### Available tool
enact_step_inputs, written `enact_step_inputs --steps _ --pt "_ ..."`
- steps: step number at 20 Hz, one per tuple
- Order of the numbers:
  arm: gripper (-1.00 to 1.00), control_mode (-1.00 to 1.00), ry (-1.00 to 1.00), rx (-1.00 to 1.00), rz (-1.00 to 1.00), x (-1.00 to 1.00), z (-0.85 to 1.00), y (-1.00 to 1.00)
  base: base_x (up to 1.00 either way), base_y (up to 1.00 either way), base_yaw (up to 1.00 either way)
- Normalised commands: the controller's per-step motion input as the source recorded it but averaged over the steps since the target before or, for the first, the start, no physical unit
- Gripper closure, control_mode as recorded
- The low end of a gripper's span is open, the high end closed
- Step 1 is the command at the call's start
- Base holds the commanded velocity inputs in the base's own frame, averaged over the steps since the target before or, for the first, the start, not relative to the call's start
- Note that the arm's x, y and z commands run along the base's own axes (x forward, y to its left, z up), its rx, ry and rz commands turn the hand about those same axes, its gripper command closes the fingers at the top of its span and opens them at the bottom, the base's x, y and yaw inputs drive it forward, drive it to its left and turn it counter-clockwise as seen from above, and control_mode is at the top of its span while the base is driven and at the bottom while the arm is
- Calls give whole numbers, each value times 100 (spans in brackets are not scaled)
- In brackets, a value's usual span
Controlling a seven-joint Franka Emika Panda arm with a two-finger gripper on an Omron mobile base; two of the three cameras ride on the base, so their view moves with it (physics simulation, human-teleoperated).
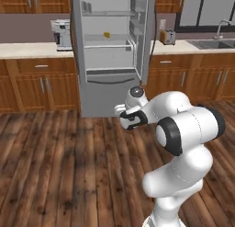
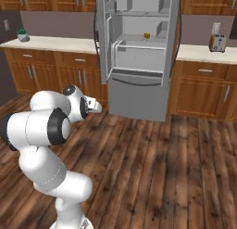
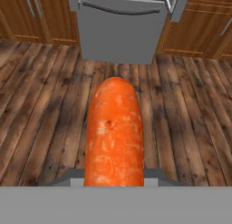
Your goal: Take the cheese, chicken drumstick, and carrot from the fridge and place them on the plate on the dining counter to create an appetizer plate.
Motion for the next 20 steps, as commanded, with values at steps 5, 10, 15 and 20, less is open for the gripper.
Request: enact_step_inputs --steps 5,10,15,20 --pt "100 100 0 0 0 0 0 0 -100 0 0" --pt "100 100 0 0 0 0 0 0 -100 0 0" --pt "100 100 0 0 0 0 0 0 -100 0 0" --pt "100 100 0 0 0 0 0 0 -100 0 0"
